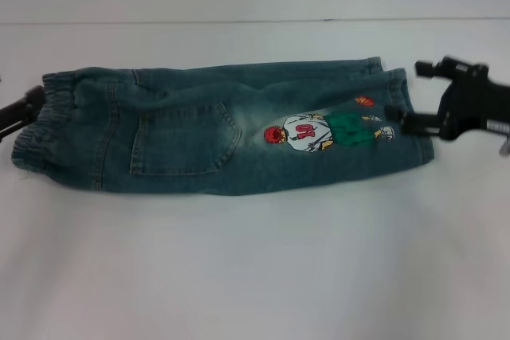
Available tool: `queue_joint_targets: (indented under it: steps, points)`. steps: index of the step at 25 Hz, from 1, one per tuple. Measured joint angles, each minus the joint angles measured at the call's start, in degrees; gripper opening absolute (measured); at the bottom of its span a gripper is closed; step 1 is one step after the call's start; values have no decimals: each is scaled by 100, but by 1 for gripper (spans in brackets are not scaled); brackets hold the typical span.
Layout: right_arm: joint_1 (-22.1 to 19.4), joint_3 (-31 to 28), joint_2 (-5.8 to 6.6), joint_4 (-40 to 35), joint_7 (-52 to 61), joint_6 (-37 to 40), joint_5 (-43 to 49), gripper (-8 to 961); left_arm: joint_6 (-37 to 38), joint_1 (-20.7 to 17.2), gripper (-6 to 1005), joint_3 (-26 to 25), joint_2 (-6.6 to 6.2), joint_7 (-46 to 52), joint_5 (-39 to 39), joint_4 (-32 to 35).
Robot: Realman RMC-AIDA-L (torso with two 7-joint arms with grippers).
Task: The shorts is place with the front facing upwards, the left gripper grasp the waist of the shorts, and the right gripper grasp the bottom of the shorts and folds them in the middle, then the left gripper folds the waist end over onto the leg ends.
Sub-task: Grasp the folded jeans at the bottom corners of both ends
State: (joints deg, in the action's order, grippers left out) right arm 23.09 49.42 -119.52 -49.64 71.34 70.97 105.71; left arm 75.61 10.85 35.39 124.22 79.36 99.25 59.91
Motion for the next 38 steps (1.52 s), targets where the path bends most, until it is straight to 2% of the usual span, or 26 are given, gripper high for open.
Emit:
queue_joint_targets:
  steps: [3,5,8,9,11,14,22,23,31,33,38]
  points:
    - [-12,-321,-1,662,-775,436,-250,898,948,13,843,-953,-21,-1064,-405,-943]
    - [-24,-524,-14,1114,-1268,627,-380,897,1056,0,842,-1092,-16,-1239,-437,-1112]
    - [-97,-890,-38,1857,-2210,881,-752,896,1269,-59,841,-1501,-7,-1865,-596,-1850]
    - [-97,-890,-38,1857,-2210,881,-752,896,1269,-59,838,-1501,-7,-1865,-596,-1850]
    - [-185,-1048,-58,2332,-2956,983,-1227,896,1295,-70,831,-1703,-5,-2162,-638,-2144]
    - [-276,-1094,-49,2794,-3469,1021,-1710,895,1315,-82,820,-1891,-7,-2628,-657,-2508]
    - [-194,-819,-27,2967,-3452,639,-1569,895,908,34,792,-1810,-63,-2489,-187,-2413]
    - [-175,-769,-26,2972,-3452,609,-1551,895,680,145,789,-1799,-125,-2364,273,-2270]
    - [-30,224,2,2891,-3304,664,-1487,881,-9,547,761,-1802,-357,-1869,1459,-2023]
    - [-3,590,12,2753,-3141,673,-1426,881,-404,724,754,-1797,-396,-1804,1799,-2046]
    - [49,682,17,2601,-2845,723,-1134,881,-798,868,737,-1793,-406,-1794,2000,-2081]
